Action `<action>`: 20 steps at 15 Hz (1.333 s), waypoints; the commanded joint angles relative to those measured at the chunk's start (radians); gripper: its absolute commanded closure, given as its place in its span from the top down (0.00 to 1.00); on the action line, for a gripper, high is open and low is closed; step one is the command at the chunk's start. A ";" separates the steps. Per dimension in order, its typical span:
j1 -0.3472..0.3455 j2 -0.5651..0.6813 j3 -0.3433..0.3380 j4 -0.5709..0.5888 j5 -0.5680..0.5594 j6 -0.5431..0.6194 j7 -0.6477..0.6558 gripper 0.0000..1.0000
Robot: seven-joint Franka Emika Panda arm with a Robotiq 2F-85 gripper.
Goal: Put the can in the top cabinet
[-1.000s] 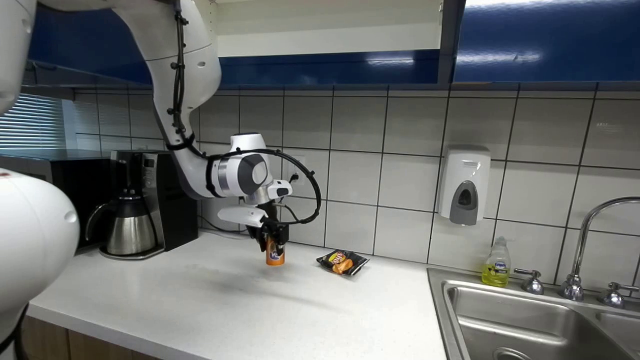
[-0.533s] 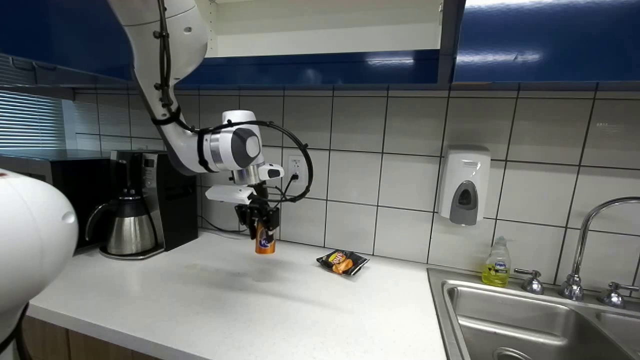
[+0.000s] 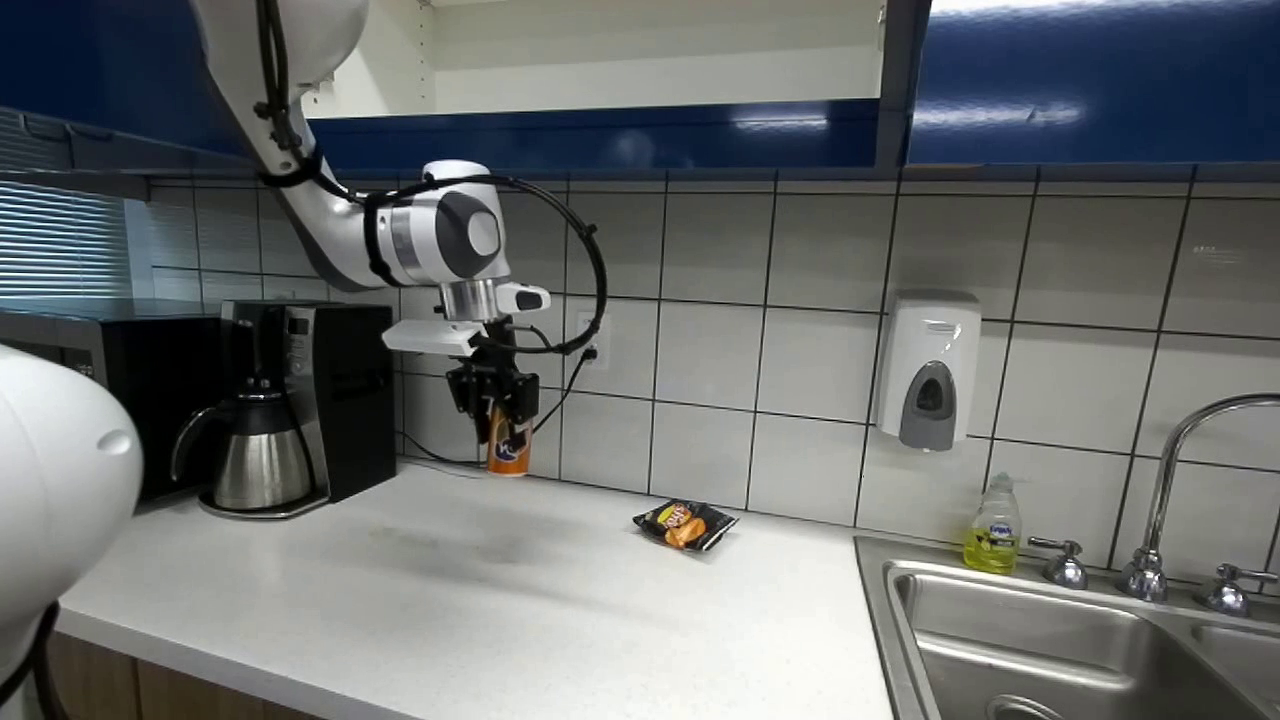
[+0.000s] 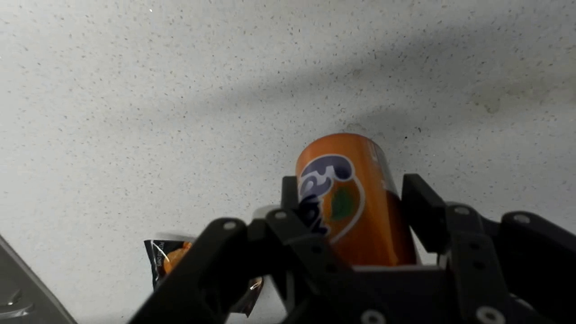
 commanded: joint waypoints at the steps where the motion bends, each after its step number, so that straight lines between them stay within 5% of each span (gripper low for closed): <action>1: -0.055 -0.125 0.062 -0.022 0.033 -0.097 -0.002 0.35; 11: -0.094 -0.318 0.119 0.028 0.097 -0.326 -0.006 0.35; 20: -0.105 -0.369 0.147 0.231 0.134 -0.545 0.003 0.35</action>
